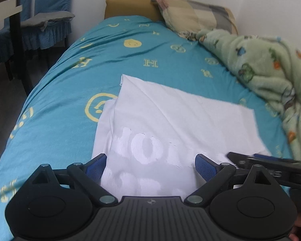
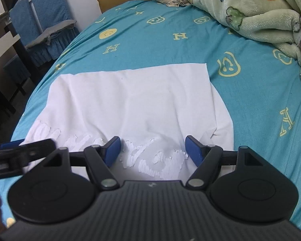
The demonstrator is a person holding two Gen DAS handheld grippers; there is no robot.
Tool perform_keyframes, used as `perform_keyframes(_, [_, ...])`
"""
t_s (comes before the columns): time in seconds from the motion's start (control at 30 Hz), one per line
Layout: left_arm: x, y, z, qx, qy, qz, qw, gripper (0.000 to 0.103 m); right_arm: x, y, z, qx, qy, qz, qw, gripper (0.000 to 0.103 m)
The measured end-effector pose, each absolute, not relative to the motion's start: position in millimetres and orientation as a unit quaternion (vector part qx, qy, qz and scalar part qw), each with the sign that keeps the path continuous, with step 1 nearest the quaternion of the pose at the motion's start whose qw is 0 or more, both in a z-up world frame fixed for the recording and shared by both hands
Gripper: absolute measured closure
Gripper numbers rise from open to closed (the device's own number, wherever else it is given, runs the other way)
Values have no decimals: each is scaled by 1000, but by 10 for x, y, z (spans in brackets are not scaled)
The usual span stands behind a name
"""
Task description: Fold clothes
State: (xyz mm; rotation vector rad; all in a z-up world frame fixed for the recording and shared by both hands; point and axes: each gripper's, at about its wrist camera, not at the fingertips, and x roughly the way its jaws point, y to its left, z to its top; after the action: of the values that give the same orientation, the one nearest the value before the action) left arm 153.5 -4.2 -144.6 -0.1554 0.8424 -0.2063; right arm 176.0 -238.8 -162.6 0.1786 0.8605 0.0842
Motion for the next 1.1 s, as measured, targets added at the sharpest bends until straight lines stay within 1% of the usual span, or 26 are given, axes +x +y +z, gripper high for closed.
perform_keyframes(0.1, [1327,65,-1299,-124,400,-112,901,7,1734,-2378,-1617,85,417,39,904,30])
perform_keyframes(0.17, [1214,188,-1287,-189,409,-123,884,6,1715,-2377,-1609,83,417,39,904,30])
perform_keyframes(0.33, [1066,372,-1529,-326,445,-139,822,6,1704,-2377,-1607,83,417,38,904,30])
perform_keyframes(0.47, [1256,391,-1874,-381,478,-104,784,6,1700,-2375,-1608,86,417,35,904,30])
perform_keyframes(0.6, [1440,403,-1988,-426,449,-93,780,7,1698,-2394,-1609,94,417,34,903,30])
perform_keyframes(0.63, [1456,405,-1992,-429,444,-87,782,9,1694,-2395,-1609,94,417,34,903,30])
perform_keyframes(0.7, [1460,434,-2021,-439,433,-74,784,17,1682,-2401,-1606,99,416,33,903,30])
perform_keyframes(0.77, [1450,491,-2049,-450,426,-57,783,36,1650,-2453,-1588,133,415,33,900,30])
perform_keyframes(0.8, [1444,519,-2070,-457,424,-49,781,41,1634,-2479,-1579,150,414,33,897,30])
perform_keyframes(0.83, [1438,548,-2096,-464,423,-44,777,51,1618,-2505,-1570,167,412,33,895,30])
perform_keyframes(0.87, [1433,576,-2123,-471,423,-38,773,54,1602,-2531,-1561,184,411,33,892,30])
perform_keyframes(0.9, [1426,595,-2143,-477,422,-34,770,59,1586,-2557,-1552,201,410,32,889,30])
perform_keyframes(0.97, [1412,604,-2148,-479,417,-32,771,68,1554,-2609,-1533,234,407,32,882,30])
perform_keyframes(1.1, [1402,574,-2107,-470,408,-32,782,75,1490,-2713,-1497,300,399,31,866,29])
